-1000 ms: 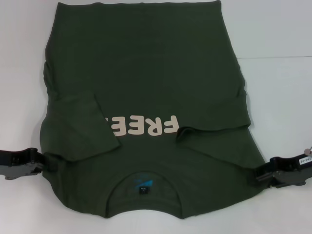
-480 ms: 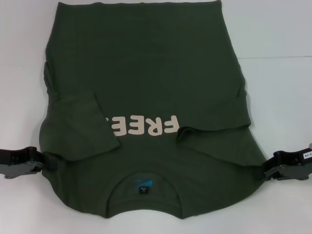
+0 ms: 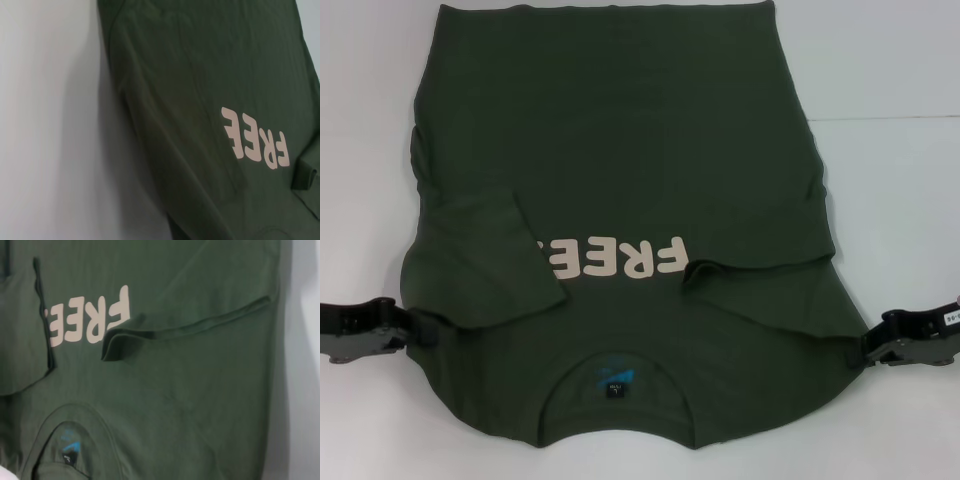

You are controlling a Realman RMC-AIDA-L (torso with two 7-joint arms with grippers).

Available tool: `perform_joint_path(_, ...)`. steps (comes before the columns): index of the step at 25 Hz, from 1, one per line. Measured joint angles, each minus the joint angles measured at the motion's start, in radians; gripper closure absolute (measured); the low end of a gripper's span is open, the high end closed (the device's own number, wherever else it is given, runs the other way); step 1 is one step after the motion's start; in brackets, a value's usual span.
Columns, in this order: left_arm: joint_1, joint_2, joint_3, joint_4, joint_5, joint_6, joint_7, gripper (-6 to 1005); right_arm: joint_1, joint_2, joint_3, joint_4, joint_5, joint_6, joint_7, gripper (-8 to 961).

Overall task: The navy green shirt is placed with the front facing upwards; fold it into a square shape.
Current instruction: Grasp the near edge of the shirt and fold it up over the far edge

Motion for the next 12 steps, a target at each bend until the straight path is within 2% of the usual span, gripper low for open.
perform_joint_path(4,0.001,0.003,-0.002,-0.001,-0.012,0.019,0.0,955,0.0,-0.003,0.017,-0.008,0.005,-0.03,-0.042,902)
perform_joint_path(12,0.013,0.017,-0.003,0.008,-0.001,0.105,0.0,955,-0.009,-0.02,0.012,-0.031,0.015,-0.178,-0.197,901)
